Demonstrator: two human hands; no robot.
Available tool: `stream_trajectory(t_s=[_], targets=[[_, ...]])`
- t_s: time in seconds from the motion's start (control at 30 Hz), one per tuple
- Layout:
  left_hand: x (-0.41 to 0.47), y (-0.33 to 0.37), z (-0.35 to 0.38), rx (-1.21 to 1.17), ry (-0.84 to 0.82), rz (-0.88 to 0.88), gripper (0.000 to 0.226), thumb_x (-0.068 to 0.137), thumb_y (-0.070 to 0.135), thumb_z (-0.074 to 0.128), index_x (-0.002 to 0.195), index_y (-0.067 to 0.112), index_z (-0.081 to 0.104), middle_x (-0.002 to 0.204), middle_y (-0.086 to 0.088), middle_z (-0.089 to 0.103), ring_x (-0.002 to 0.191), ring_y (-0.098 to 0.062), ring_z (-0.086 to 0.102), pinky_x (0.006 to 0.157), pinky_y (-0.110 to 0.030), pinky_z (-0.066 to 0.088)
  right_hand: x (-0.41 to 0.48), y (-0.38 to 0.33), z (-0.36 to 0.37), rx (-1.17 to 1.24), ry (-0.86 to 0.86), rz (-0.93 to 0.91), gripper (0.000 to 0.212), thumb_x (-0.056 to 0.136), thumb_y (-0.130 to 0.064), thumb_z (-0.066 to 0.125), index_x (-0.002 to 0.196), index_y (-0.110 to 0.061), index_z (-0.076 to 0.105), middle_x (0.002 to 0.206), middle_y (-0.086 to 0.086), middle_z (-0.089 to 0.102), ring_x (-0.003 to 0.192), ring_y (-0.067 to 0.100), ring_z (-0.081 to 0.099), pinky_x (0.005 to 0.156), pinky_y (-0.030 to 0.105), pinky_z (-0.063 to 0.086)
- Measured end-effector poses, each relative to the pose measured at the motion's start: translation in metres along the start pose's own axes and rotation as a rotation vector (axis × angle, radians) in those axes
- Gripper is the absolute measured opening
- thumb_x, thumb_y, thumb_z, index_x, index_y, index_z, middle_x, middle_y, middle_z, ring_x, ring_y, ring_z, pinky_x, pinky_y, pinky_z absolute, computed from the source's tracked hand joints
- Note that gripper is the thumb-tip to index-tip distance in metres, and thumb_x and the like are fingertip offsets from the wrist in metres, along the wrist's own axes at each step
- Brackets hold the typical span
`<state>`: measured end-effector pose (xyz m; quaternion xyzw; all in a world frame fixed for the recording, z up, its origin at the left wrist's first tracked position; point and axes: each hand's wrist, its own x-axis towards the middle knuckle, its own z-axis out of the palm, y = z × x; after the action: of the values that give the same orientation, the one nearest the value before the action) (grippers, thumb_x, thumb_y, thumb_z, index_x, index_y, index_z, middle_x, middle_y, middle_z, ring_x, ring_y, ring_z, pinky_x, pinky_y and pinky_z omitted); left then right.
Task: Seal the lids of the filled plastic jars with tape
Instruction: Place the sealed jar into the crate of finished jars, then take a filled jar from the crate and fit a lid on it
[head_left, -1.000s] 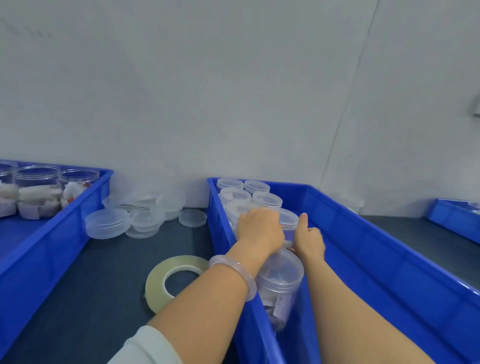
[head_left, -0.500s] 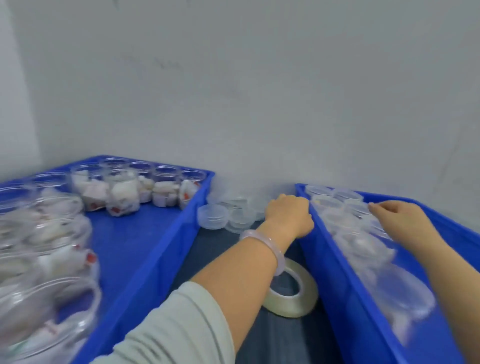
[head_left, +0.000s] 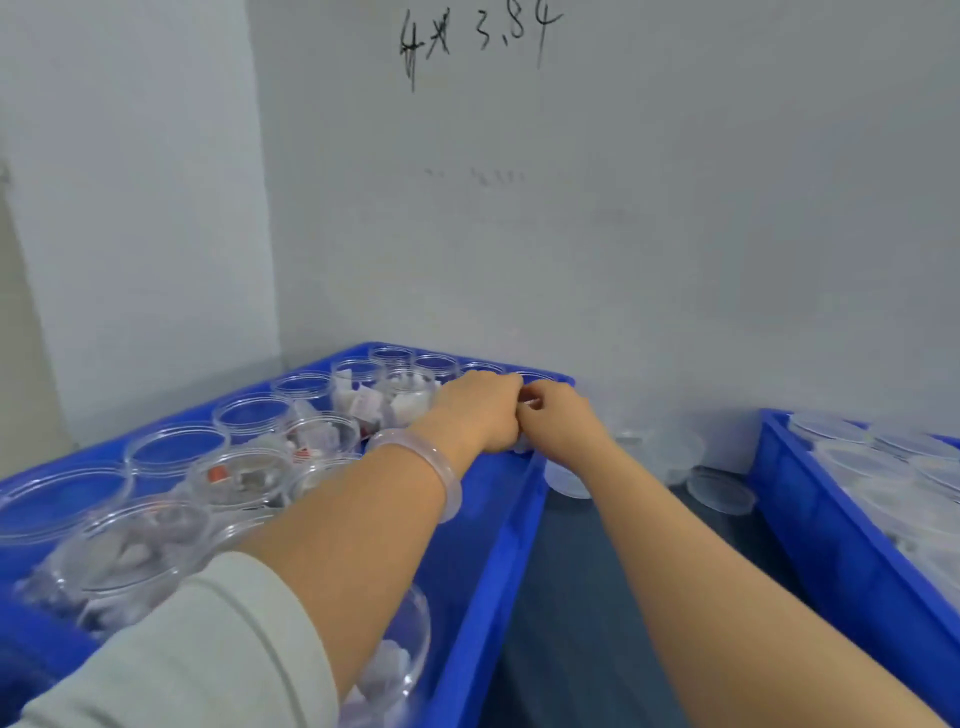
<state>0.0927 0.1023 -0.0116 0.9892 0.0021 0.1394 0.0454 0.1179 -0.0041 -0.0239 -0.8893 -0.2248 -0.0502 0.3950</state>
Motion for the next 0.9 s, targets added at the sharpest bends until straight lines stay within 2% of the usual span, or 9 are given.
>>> stream_trajectory(t_s=[0.13,0.27,0.4,0.5,0.6,0.67,0.73,0.8,0.9], targets=[[0.007,-0.040,0.010,0.022,-0.095,-0.060,0.043,0.089,0.016,0.052,0.130,0.014,0.044,0.125,-0.012,0.057,0.113,-0.029,0.054,0.088,-0.038,0.045,0.020,-0.011,0.036,-0.036,-0.086,-0.038,0.022,0.092,-0.016,0.045,0.100,-0.004,0.061,0.102,0.013,0.067,0.086,0.024,0.056,0.063,0.028,0.041],[0.024,-0.072,0.026,0.003,-0.184,-0.107,0.043,0.087,0.016,0.058,0.128,0.011,0.049,0.127,-0.011,0.054,0.112,-0.028,0.055,0.096,-0.040,0.046,0.039,-0.013,0.069,0.036,-0.116,-0.023,0.013,0.093,-0.015,0.044,0.099,-0.015,0.056,0.087,0.010,0.058,0.075,0.021,0.050,0.056,0.025,0.039],[0.047,-0.094,0.037,0.077,-0.343,-0.224,0.046,0.084,0.027,0.066,0.126,0.010,0.054,0.133,-0.014,0.051,0.113,-0.029,0.053,0.095,-0.038,0.045,0.046,0.002,0.089,-0.013,-0.229,0.051,0.030,0.095,-0.023,0.047,0.124,-0.017,0.050,0.118,0.012,0.057,0.085,0.020,0.055,0.068,0.031,0.045],[0.066,-0.100,0.042,0.025,-0.339,-0.333,0.066,0.086,0.014,0.062,0.144,0.006,0.033,0.157,-0.017,0.008,0.127,-0.034,0.044,0.101,-0.043,0.041,0.047,0.007,0.089,-0.132,-0.245,0.047,0.040,0.094,-0.023,0.047,0.132,-0.011,0.043,0.125,0.011,0.053,0.105,0.026,0.056,0.086,0.039,0.050],[0.074,-0.102,0.054,-0.089,-0.306,-0.402,0.088,0.091,0.019,0.058,0.152,0.011,-0.004,0.158,-0.003,-0.022,0.141,-0.033,0.026,0.106,-0.044,0.033,0.046,0.005,0.090,-0.129,-0.280,0.033,0.039,0.093,-0.019,0.045,0.131,-0.011,0.043,0.120,0.012,0.055,0.105,0.029,0.057,0.087,0.042,0.051],[0.075,-0.101,0.062,-0.073,-0.266,-0.428,0.088,0.091,0.021,0.058,0.152,0.014,-0.004,0.160,-0.004,-0.012,0.139,-0.032,0.028,0.101,-0.043,0.035,0.046,0.004,0.088,-0.130,-0.286,0.047,0.038,0.093,-0.018,0.044,0.131,-0.012,0.042,0.122,0.011,0.053,0.107,0.028,0.055,0.089,0.042,0.050],[0.079,-0.099,0.063,-0.033,-0.224,-0.478,0.069,0.092,0.017,0.055,0.148,0.011,0.016,0.155,-0.014,0.016,0.131,-0.033,0.039,0.097,-0.039,0.041,0.048,0.003,0.086,-0.134,-0.270,0.054,0.039,0.093,-0.018,0.045,0.132,-0.012,0.041,0.124,0.010,0.052,0.107,0.026,0.055,0.089,0.041,0.050],[0.078,-0.092,0.057,0.005,-0.364,-0.567,0.047,0.096,0.019,0.051,0.138,0.006,0.036,0.143,-0.015,0.038,0.127,-0.030,0.043,0.105,-0.037,0.038,0.049,0.003,0.086,-0.164,-0.259,0.063,0.042,0.092,-0.017,0.046,0.134,-0.012,0.039,0.128,0.011,0.051,0.110,0.027,0.053,0.089,0.040,0.050],[0.073,-0.081,0.049,0.113,-0.337,-0.407,0.032,0.097,0.015,0.047,0.127,0.004,0.053,0.135,-0.015,0.050,0.123,-0.029,0.048,0.099,-0.037,0.039,0.046,0.003,0.089,-0.180,-0.228,0.065,0.052,0.090,-0.018,0.053,0.137,-0.008,0.033,0.136,0.015,0.042,0.121,0.031,0.045,0.095,0.040,0.046]])
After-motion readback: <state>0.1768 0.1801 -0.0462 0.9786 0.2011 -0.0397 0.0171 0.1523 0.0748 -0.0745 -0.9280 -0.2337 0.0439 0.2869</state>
